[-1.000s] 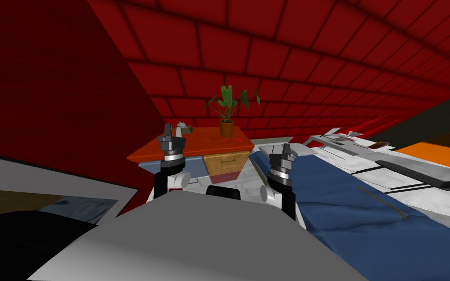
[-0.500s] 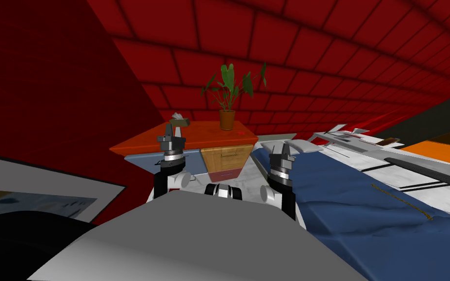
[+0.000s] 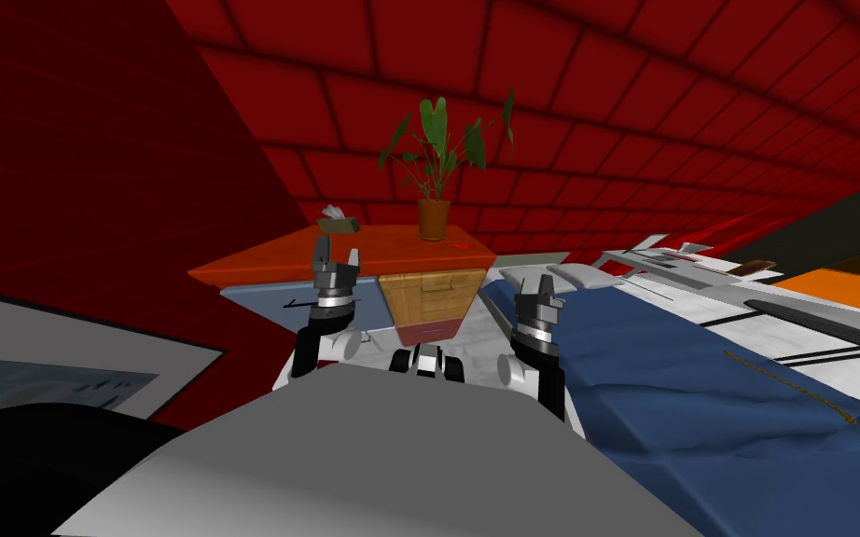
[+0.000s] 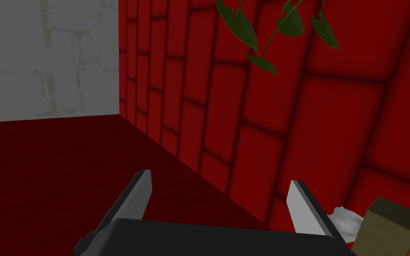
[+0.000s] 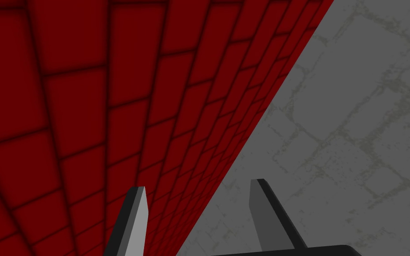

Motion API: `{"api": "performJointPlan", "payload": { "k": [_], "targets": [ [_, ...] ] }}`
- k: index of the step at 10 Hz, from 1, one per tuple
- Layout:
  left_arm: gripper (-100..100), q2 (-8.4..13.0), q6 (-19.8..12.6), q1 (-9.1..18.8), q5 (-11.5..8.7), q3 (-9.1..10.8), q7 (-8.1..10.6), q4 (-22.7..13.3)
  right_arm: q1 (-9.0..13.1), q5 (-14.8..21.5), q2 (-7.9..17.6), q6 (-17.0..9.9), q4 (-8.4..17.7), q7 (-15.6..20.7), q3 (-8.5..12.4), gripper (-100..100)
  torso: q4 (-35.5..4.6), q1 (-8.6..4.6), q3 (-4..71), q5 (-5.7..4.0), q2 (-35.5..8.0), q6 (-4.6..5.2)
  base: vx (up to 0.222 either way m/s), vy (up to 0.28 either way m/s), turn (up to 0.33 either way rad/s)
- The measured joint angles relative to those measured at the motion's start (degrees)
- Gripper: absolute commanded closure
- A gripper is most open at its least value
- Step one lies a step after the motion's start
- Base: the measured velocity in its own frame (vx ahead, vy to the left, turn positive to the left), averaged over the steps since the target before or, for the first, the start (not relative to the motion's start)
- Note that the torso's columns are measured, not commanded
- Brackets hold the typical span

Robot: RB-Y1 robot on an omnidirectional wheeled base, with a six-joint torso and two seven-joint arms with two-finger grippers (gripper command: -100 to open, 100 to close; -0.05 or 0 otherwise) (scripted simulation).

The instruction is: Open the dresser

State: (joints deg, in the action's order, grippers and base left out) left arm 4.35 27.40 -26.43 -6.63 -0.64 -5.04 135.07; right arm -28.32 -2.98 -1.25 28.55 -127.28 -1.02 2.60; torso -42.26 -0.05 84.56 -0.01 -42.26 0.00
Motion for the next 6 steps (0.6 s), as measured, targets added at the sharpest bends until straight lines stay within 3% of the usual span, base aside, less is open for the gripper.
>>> {"api": "performJointPlan", "payload": {
  "k": [3,6],
  "targets": [
    [-100,3.33,-0.74,0.93,0.19,0.23,-0.12,-3.96,0.0,0.0,-0.01,0.0,0.0,0.0,-0.01,0,-0.02,-0.09,0.01,-0.03,-0.03,0.0,-0.003,-0.095,0.025],
    [-100,4.41,-0.96,0.64,0.39,0.2,-0.17,-7.28,0.0,0.0,0.0,0.0,0.0,0.0,0.0,0,-0.03,0.09,-0.01,0.03,-0.03,0.0,-0.016,-0.086,0.019]
  ]
}}
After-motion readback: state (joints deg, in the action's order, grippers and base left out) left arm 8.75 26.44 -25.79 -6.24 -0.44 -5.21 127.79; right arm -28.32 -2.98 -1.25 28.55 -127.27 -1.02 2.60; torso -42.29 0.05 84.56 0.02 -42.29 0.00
